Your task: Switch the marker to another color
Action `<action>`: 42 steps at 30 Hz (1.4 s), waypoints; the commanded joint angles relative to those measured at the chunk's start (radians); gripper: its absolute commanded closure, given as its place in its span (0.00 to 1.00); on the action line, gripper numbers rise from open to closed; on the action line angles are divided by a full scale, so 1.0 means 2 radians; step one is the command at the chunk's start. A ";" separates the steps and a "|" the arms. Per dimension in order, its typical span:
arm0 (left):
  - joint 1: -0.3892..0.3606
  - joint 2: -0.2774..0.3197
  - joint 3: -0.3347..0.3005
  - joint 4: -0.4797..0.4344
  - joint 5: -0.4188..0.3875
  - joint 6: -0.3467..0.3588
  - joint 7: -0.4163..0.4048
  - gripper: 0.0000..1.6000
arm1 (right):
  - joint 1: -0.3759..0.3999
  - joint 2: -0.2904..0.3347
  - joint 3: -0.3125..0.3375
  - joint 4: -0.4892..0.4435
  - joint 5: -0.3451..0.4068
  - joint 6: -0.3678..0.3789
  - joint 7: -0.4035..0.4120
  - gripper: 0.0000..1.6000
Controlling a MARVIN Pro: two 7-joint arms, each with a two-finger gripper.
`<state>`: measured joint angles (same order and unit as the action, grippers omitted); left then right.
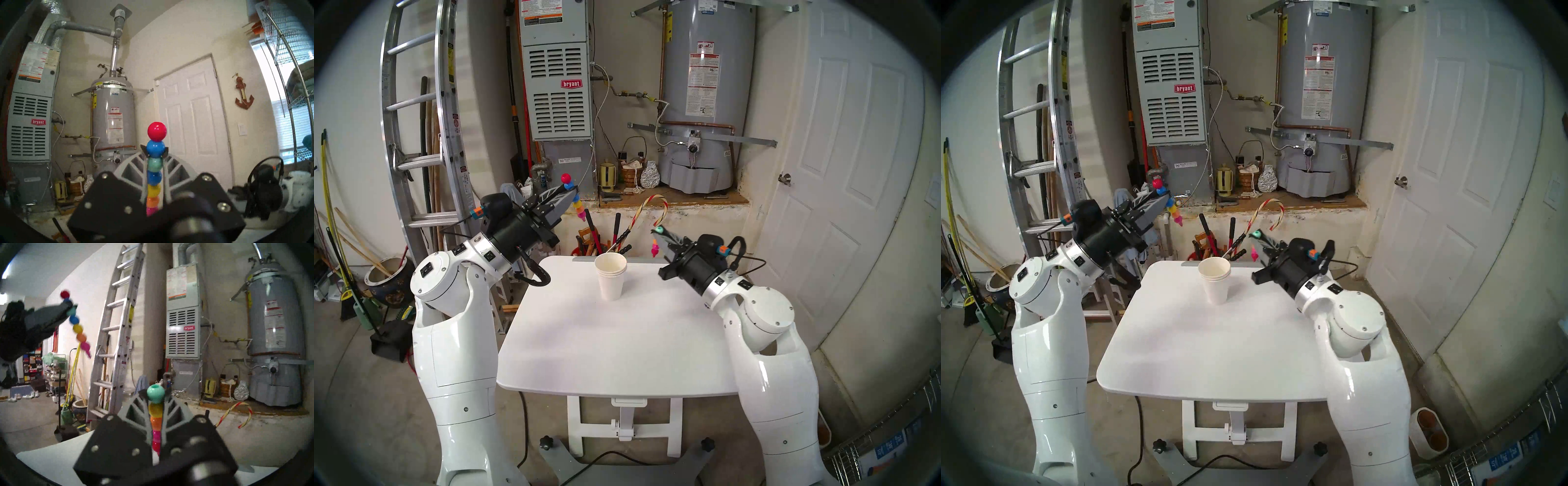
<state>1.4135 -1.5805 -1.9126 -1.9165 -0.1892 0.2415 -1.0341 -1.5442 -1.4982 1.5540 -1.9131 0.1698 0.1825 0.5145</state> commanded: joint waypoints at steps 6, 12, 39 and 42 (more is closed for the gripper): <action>0.023 0.047 0.014 0.016 0.064 -0.072 -0.038 1.00 | 0.060 -0.055 0.018 -0.009 0.085 0.003 -0.021 1.00; 0.025 0.056 0.028 0.024 0.087 -0.084 -0.051 1.00 | 0.086 -0.066 -0.015 0.005 0.108 0.006 -0.031 1.00; -0.012 0.067 0.051 0.069 0.139 -0.079 -0.061 1.00 | 0.082 -0.072 -0.076 0.020 0.147 0.021 -0.017 1.00; -0.018 0.068 0.055 0.073 0.143 -0.077 -0.060 1.00 | 0.075 -0.070 -0.078 0.015 0.149 0.024 -0.013 1.00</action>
<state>1.4250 -1.4475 -1.8087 -1.7655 0.0947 0.0729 -1.1592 -1.3786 -1.6389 1.4144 -1.8522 0.4416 0.2241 0.4707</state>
